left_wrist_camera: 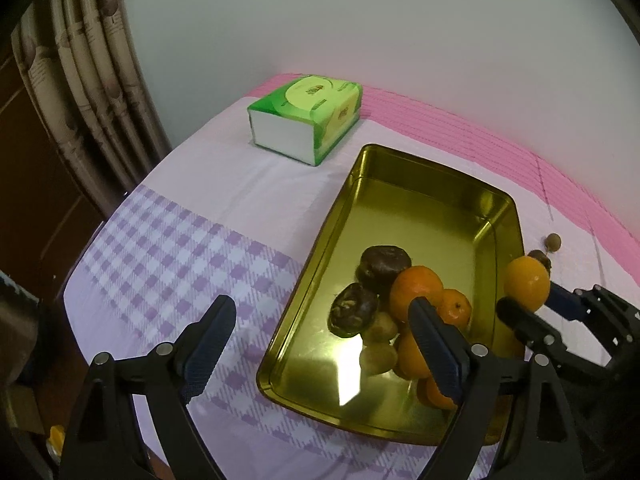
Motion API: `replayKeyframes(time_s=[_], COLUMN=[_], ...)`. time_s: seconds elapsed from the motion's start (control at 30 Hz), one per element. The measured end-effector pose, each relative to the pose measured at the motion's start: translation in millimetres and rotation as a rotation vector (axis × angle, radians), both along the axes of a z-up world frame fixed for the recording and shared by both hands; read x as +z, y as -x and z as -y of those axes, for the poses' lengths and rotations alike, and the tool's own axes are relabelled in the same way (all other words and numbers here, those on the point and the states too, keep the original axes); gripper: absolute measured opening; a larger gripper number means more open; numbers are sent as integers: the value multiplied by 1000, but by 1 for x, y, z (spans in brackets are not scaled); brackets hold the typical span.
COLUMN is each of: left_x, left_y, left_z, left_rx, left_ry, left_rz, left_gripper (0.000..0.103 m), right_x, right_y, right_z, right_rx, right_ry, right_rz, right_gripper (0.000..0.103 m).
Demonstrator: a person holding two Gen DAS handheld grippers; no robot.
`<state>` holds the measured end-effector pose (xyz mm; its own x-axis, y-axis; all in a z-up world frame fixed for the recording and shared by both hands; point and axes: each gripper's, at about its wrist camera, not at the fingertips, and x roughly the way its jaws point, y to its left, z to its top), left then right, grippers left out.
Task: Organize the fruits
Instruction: 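Lower the yellow orange into the tray and open the right gripper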
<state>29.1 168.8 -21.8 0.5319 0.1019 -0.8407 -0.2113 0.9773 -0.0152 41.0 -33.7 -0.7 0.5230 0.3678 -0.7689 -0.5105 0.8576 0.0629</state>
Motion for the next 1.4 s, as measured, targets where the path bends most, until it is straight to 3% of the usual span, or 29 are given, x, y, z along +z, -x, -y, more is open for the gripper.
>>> replayKeyframes(time_s=[0.6, 1.4], left_x=[-5, -4], left_y=[-3, -2], left_z=[-1, 3], left_rx=[-3, -16], left_ry=[6, 1], left_rz=[-20, -8], left_gripper=[88, 88], right_x=[-15, -4], right_y=[-1, 2], right_z=[-20, -11], right_rx=[37, 10], right_ry=[57, -3], right_rz=[-20, -6], right_gripper=[34, 34])
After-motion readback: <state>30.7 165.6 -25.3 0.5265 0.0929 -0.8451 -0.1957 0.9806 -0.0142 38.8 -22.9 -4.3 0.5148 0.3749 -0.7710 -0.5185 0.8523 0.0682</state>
